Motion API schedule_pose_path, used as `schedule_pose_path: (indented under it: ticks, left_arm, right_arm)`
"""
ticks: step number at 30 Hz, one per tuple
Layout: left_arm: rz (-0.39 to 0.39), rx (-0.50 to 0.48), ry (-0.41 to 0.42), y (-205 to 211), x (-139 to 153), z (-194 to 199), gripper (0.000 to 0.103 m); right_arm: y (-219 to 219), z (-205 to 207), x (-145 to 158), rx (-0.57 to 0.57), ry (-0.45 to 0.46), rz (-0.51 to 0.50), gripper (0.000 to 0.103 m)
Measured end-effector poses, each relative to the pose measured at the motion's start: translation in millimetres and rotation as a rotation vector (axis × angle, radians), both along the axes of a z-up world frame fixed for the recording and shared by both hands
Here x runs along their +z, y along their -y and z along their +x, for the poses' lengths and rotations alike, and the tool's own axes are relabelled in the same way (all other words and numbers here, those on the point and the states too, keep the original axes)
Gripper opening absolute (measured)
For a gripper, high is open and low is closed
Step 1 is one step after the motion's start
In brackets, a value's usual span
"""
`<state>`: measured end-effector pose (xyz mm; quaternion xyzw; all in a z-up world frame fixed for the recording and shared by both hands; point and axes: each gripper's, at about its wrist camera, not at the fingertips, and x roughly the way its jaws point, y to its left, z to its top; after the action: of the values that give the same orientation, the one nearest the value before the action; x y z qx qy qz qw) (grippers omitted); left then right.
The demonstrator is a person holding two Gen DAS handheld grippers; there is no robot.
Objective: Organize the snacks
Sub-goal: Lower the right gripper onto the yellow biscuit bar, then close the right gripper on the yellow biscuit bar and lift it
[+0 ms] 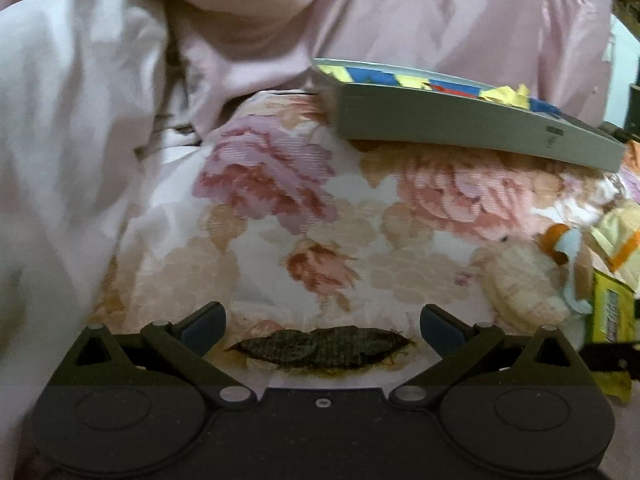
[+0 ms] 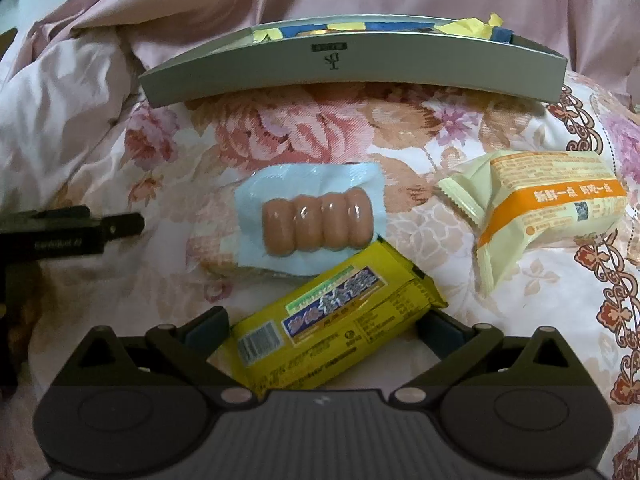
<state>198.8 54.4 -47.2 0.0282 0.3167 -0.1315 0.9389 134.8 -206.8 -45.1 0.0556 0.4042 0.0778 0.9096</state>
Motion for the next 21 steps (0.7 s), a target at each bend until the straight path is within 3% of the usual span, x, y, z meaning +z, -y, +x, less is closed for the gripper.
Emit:
schedule_pose_path:
  ticks: [4, 8, 12, 17, 21]
  left_arm:
    - [-0.012, -0.108, -0.005, 11.1, 0.6, -8.1, 0.102]
    - [0.08, -0.202, 0.014, 33.0, -2.4, -20.4, 0.102]
    - [0.098, -0.231, 0.0, 38.1, -1.3, -26.7, 0.102]
    - [0.153, -0.3, -0.016, 48.1, -1.3, -41.3, 0.102]
    - [0.133, -0.348, -0.053, 55.4, 0.5, -54.2, 0.102]
  right_arm:
    - [-2.0, 4.5, -0.1, -0.003, 0.007, -0.015, 0.103]
    - [-0.7, 8.9, -0.9, 0.001, 0.012, -0.012, 0.103]
    - [-2.9, 10.6, -2.4, 0.024, 0.02, -0.048, 0.102]
    - [-1.1, 5.4, -2.2, 0.046, 0.036, -0.064, 0.092]
    - [5.3, 1.2, -1.1, 0.063, 0.049, -0.055, 0.083]
